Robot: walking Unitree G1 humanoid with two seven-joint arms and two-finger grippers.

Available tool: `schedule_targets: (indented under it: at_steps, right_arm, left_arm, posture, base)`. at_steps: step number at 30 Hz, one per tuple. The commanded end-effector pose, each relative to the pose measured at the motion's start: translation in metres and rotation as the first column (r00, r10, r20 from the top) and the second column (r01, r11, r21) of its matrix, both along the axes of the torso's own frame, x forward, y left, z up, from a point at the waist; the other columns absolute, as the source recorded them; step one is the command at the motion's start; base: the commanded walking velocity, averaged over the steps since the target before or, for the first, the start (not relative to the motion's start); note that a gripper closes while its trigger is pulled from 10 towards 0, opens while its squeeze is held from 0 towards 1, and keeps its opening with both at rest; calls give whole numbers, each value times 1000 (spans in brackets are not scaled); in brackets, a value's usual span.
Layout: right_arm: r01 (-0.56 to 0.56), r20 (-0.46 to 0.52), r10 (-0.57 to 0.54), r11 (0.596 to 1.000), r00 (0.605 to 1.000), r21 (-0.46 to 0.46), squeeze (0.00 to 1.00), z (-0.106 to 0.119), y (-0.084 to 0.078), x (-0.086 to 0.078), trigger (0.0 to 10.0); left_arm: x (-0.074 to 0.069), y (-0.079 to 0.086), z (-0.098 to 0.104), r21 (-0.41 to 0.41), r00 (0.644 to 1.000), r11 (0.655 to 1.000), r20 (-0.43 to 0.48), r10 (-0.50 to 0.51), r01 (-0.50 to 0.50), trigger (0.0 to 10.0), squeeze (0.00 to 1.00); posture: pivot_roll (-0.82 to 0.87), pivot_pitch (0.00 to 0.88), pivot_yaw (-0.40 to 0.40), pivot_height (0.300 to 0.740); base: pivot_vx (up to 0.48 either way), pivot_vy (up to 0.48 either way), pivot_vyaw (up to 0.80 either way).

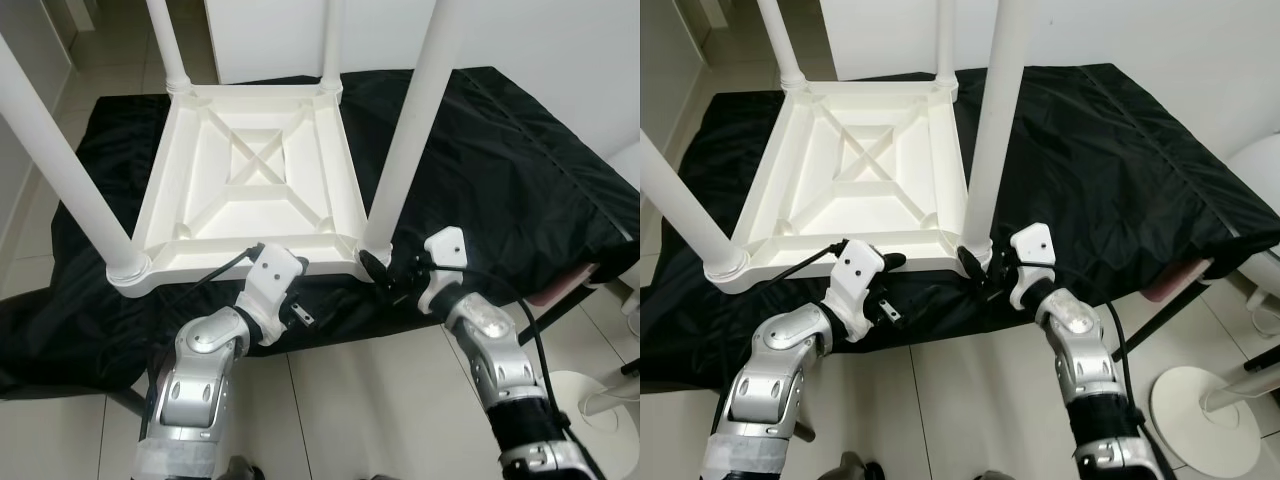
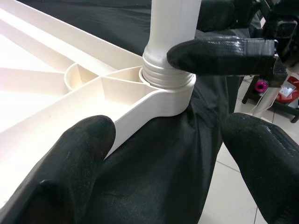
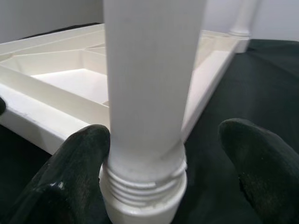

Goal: Building children table

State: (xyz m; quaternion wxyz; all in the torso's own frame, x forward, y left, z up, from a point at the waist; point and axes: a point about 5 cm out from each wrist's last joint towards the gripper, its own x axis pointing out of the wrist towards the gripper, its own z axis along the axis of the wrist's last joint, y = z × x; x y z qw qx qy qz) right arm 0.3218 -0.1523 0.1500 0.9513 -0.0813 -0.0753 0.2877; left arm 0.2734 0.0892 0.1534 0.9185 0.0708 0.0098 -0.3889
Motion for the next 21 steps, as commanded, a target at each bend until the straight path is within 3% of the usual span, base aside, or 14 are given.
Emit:
schedule_targets:
  at_steps: [1, 8, 14, 15, 16, 21]
  right_arm:
    - [-21, -15, 21, 1000, 1000, -16, 0, -4, 2, 1, 10000]
    - [-118, -33, 116, 989, 993, -84, 0, -1, 13, 25, 10000]
    - [-183, -38, 180, 978, 983, -97, 0, -2, 24, 30, 10000]
    - [-192, -37, 189, 977, 981, -95, 0, -2, 26, 30, 3686]
    - [-210, -30, 208, 974, 978, -86, 0, -2, 28, 30, 0]
    - [-214, -34, 213, 975, 977, -65, 0, -4, 26, 28, 0]
  left_arm:
    - [6, 8, 1, -10, 980, 980, 20, 197, -197, 10000, 0]
    - [7, 6, 5, 16, 982, 983, 52, 181, -182, 10000, 0]
    - [9, 4, 7, 18, 981, 983, 64, 183, -184, 10000, 0]
    - [9, 4, 8, 18, 981, 983, 66, 182, -184, 10000, 0]
    - [9, 3, 8, 19, 981, 983, 74, 182, -184, 10000, 0]
    - [8, 1, 8, 16, 980, 983, 74, 183, -185, 10000, 0]
  posture:
    - [-64, 95, 33, 740]
    - [-50, 80, 40, 740]
    - [-48, 79, 40, 740]
    - [-37, 72, 38, 740]
    - [-35, 71, 36, 740]
    - [-35, 70, 32, 740]
  base:
    - [0, 0, 0]
    - [0, 0, 0]
    - [0, 0, 0]
    - [0, 0, 0]
    - [0, 0, 0]
    - [0, 0, 0]
